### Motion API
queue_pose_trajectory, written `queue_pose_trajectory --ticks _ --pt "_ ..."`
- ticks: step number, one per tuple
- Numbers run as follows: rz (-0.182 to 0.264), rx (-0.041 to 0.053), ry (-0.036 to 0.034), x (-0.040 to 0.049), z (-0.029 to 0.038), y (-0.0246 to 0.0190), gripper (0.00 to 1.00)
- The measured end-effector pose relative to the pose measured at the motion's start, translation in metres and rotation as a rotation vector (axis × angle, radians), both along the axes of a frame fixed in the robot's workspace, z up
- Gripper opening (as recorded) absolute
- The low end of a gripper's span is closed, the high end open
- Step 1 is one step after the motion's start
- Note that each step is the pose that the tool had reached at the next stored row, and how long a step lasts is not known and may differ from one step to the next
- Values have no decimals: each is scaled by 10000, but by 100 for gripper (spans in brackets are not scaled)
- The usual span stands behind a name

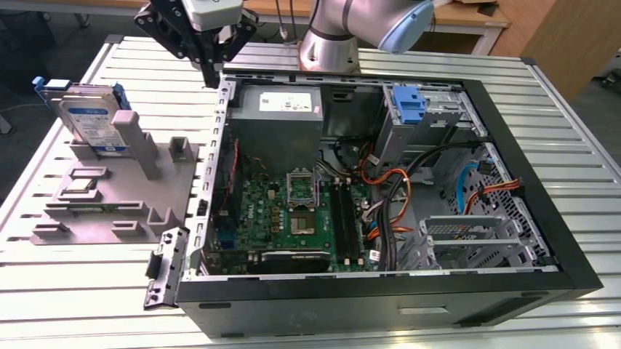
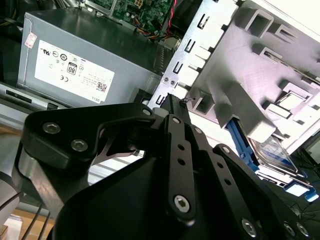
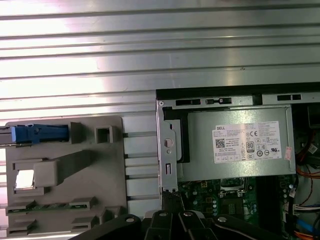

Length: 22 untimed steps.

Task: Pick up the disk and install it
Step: 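Reach for the disk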

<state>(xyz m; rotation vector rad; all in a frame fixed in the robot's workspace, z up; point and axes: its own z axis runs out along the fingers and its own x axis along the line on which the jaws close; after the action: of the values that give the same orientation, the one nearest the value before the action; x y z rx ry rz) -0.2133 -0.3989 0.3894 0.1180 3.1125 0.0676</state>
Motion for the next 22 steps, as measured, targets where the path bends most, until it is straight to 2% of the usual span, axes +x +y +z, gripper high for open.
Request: queue_pose_trajectory --ticks 16,22 --pt "0 1 -1 -60 -1 0 10" --pt "0 0 0 -120 -2 0 10"
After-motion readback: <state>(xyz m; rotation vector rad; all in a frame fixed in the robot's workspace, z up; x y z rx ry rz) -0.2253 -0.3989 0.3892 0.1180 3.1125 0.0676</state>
